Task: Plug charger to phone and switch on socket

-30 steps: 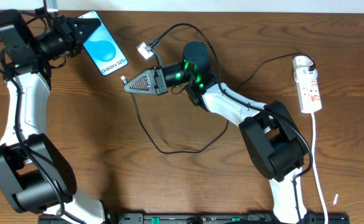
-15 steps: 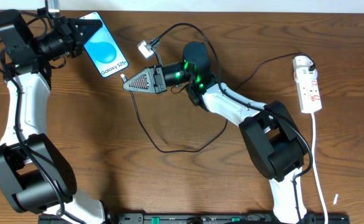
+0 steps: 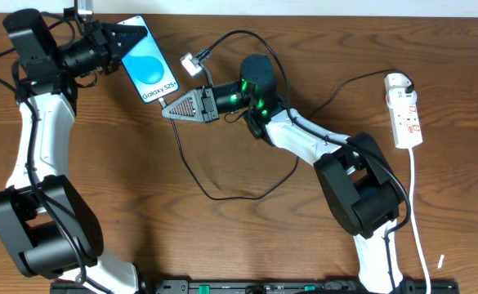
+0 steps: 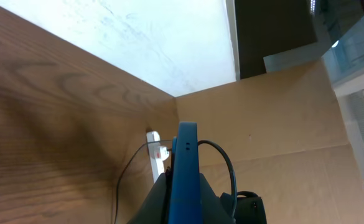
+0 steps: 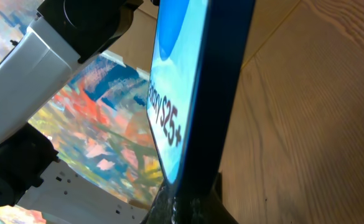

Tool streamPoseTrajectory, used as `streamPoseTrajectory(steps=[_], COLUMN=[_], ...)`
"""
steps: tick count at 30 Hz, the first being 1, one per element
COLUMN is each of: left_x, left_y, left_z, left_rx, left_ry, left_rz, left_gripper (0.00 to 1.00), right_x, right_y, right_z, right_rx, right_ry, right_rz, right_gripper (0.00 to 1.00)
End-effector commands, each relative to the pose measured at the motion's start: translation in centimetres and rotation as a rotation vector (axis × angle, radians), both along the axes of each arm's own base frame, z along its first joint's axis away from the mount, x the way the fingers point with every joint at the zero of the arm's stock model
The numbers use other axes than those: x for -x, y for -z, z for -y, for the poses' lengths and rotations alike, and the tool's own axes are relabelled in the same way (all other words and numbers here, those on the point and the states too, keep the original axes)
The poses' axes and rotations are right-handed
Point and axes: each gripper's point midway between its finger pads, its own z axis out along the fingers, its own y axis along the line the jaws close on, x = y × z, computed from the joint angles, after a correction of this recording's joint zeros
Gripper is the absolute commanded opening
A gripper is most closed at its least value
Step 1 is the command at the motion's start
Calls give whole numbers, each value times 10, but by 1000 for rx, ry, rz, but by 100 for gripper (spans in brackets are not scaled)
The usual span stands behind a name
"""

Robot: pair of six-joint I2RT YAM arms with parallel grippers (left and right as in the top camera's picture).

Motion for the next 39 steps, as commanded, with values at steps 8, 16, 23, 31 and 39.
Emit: streamPoseTrajectory(steps=[8, 16, 23, 31, 39], left_x=[-5, -3, -3, -3, -2], left_y=[-13, -20, -20, -20, -21], left_z=[-24, -32, -32, -32, -24], left_rx=[16, 35, 35, 35, 36], left_ry=[-57, -59, -57, -53, -34], left_rz=[34, 41, 41, 41, 42], left_gripper=[7, 8, 7, 7, 7], right_x=[1, -2, -5, -2, 5], right_y=[4, 17, 33, 15, -4], right_z=[5, 3, 1, 3, 6], right_rx=[1, -6, -3, -62, -115], right_ry=[-28, -22, -24, -26, -38], right_rz=[15, 61, 32, 64, 79], right_gripper=[1, 1, 1, 1, 1])
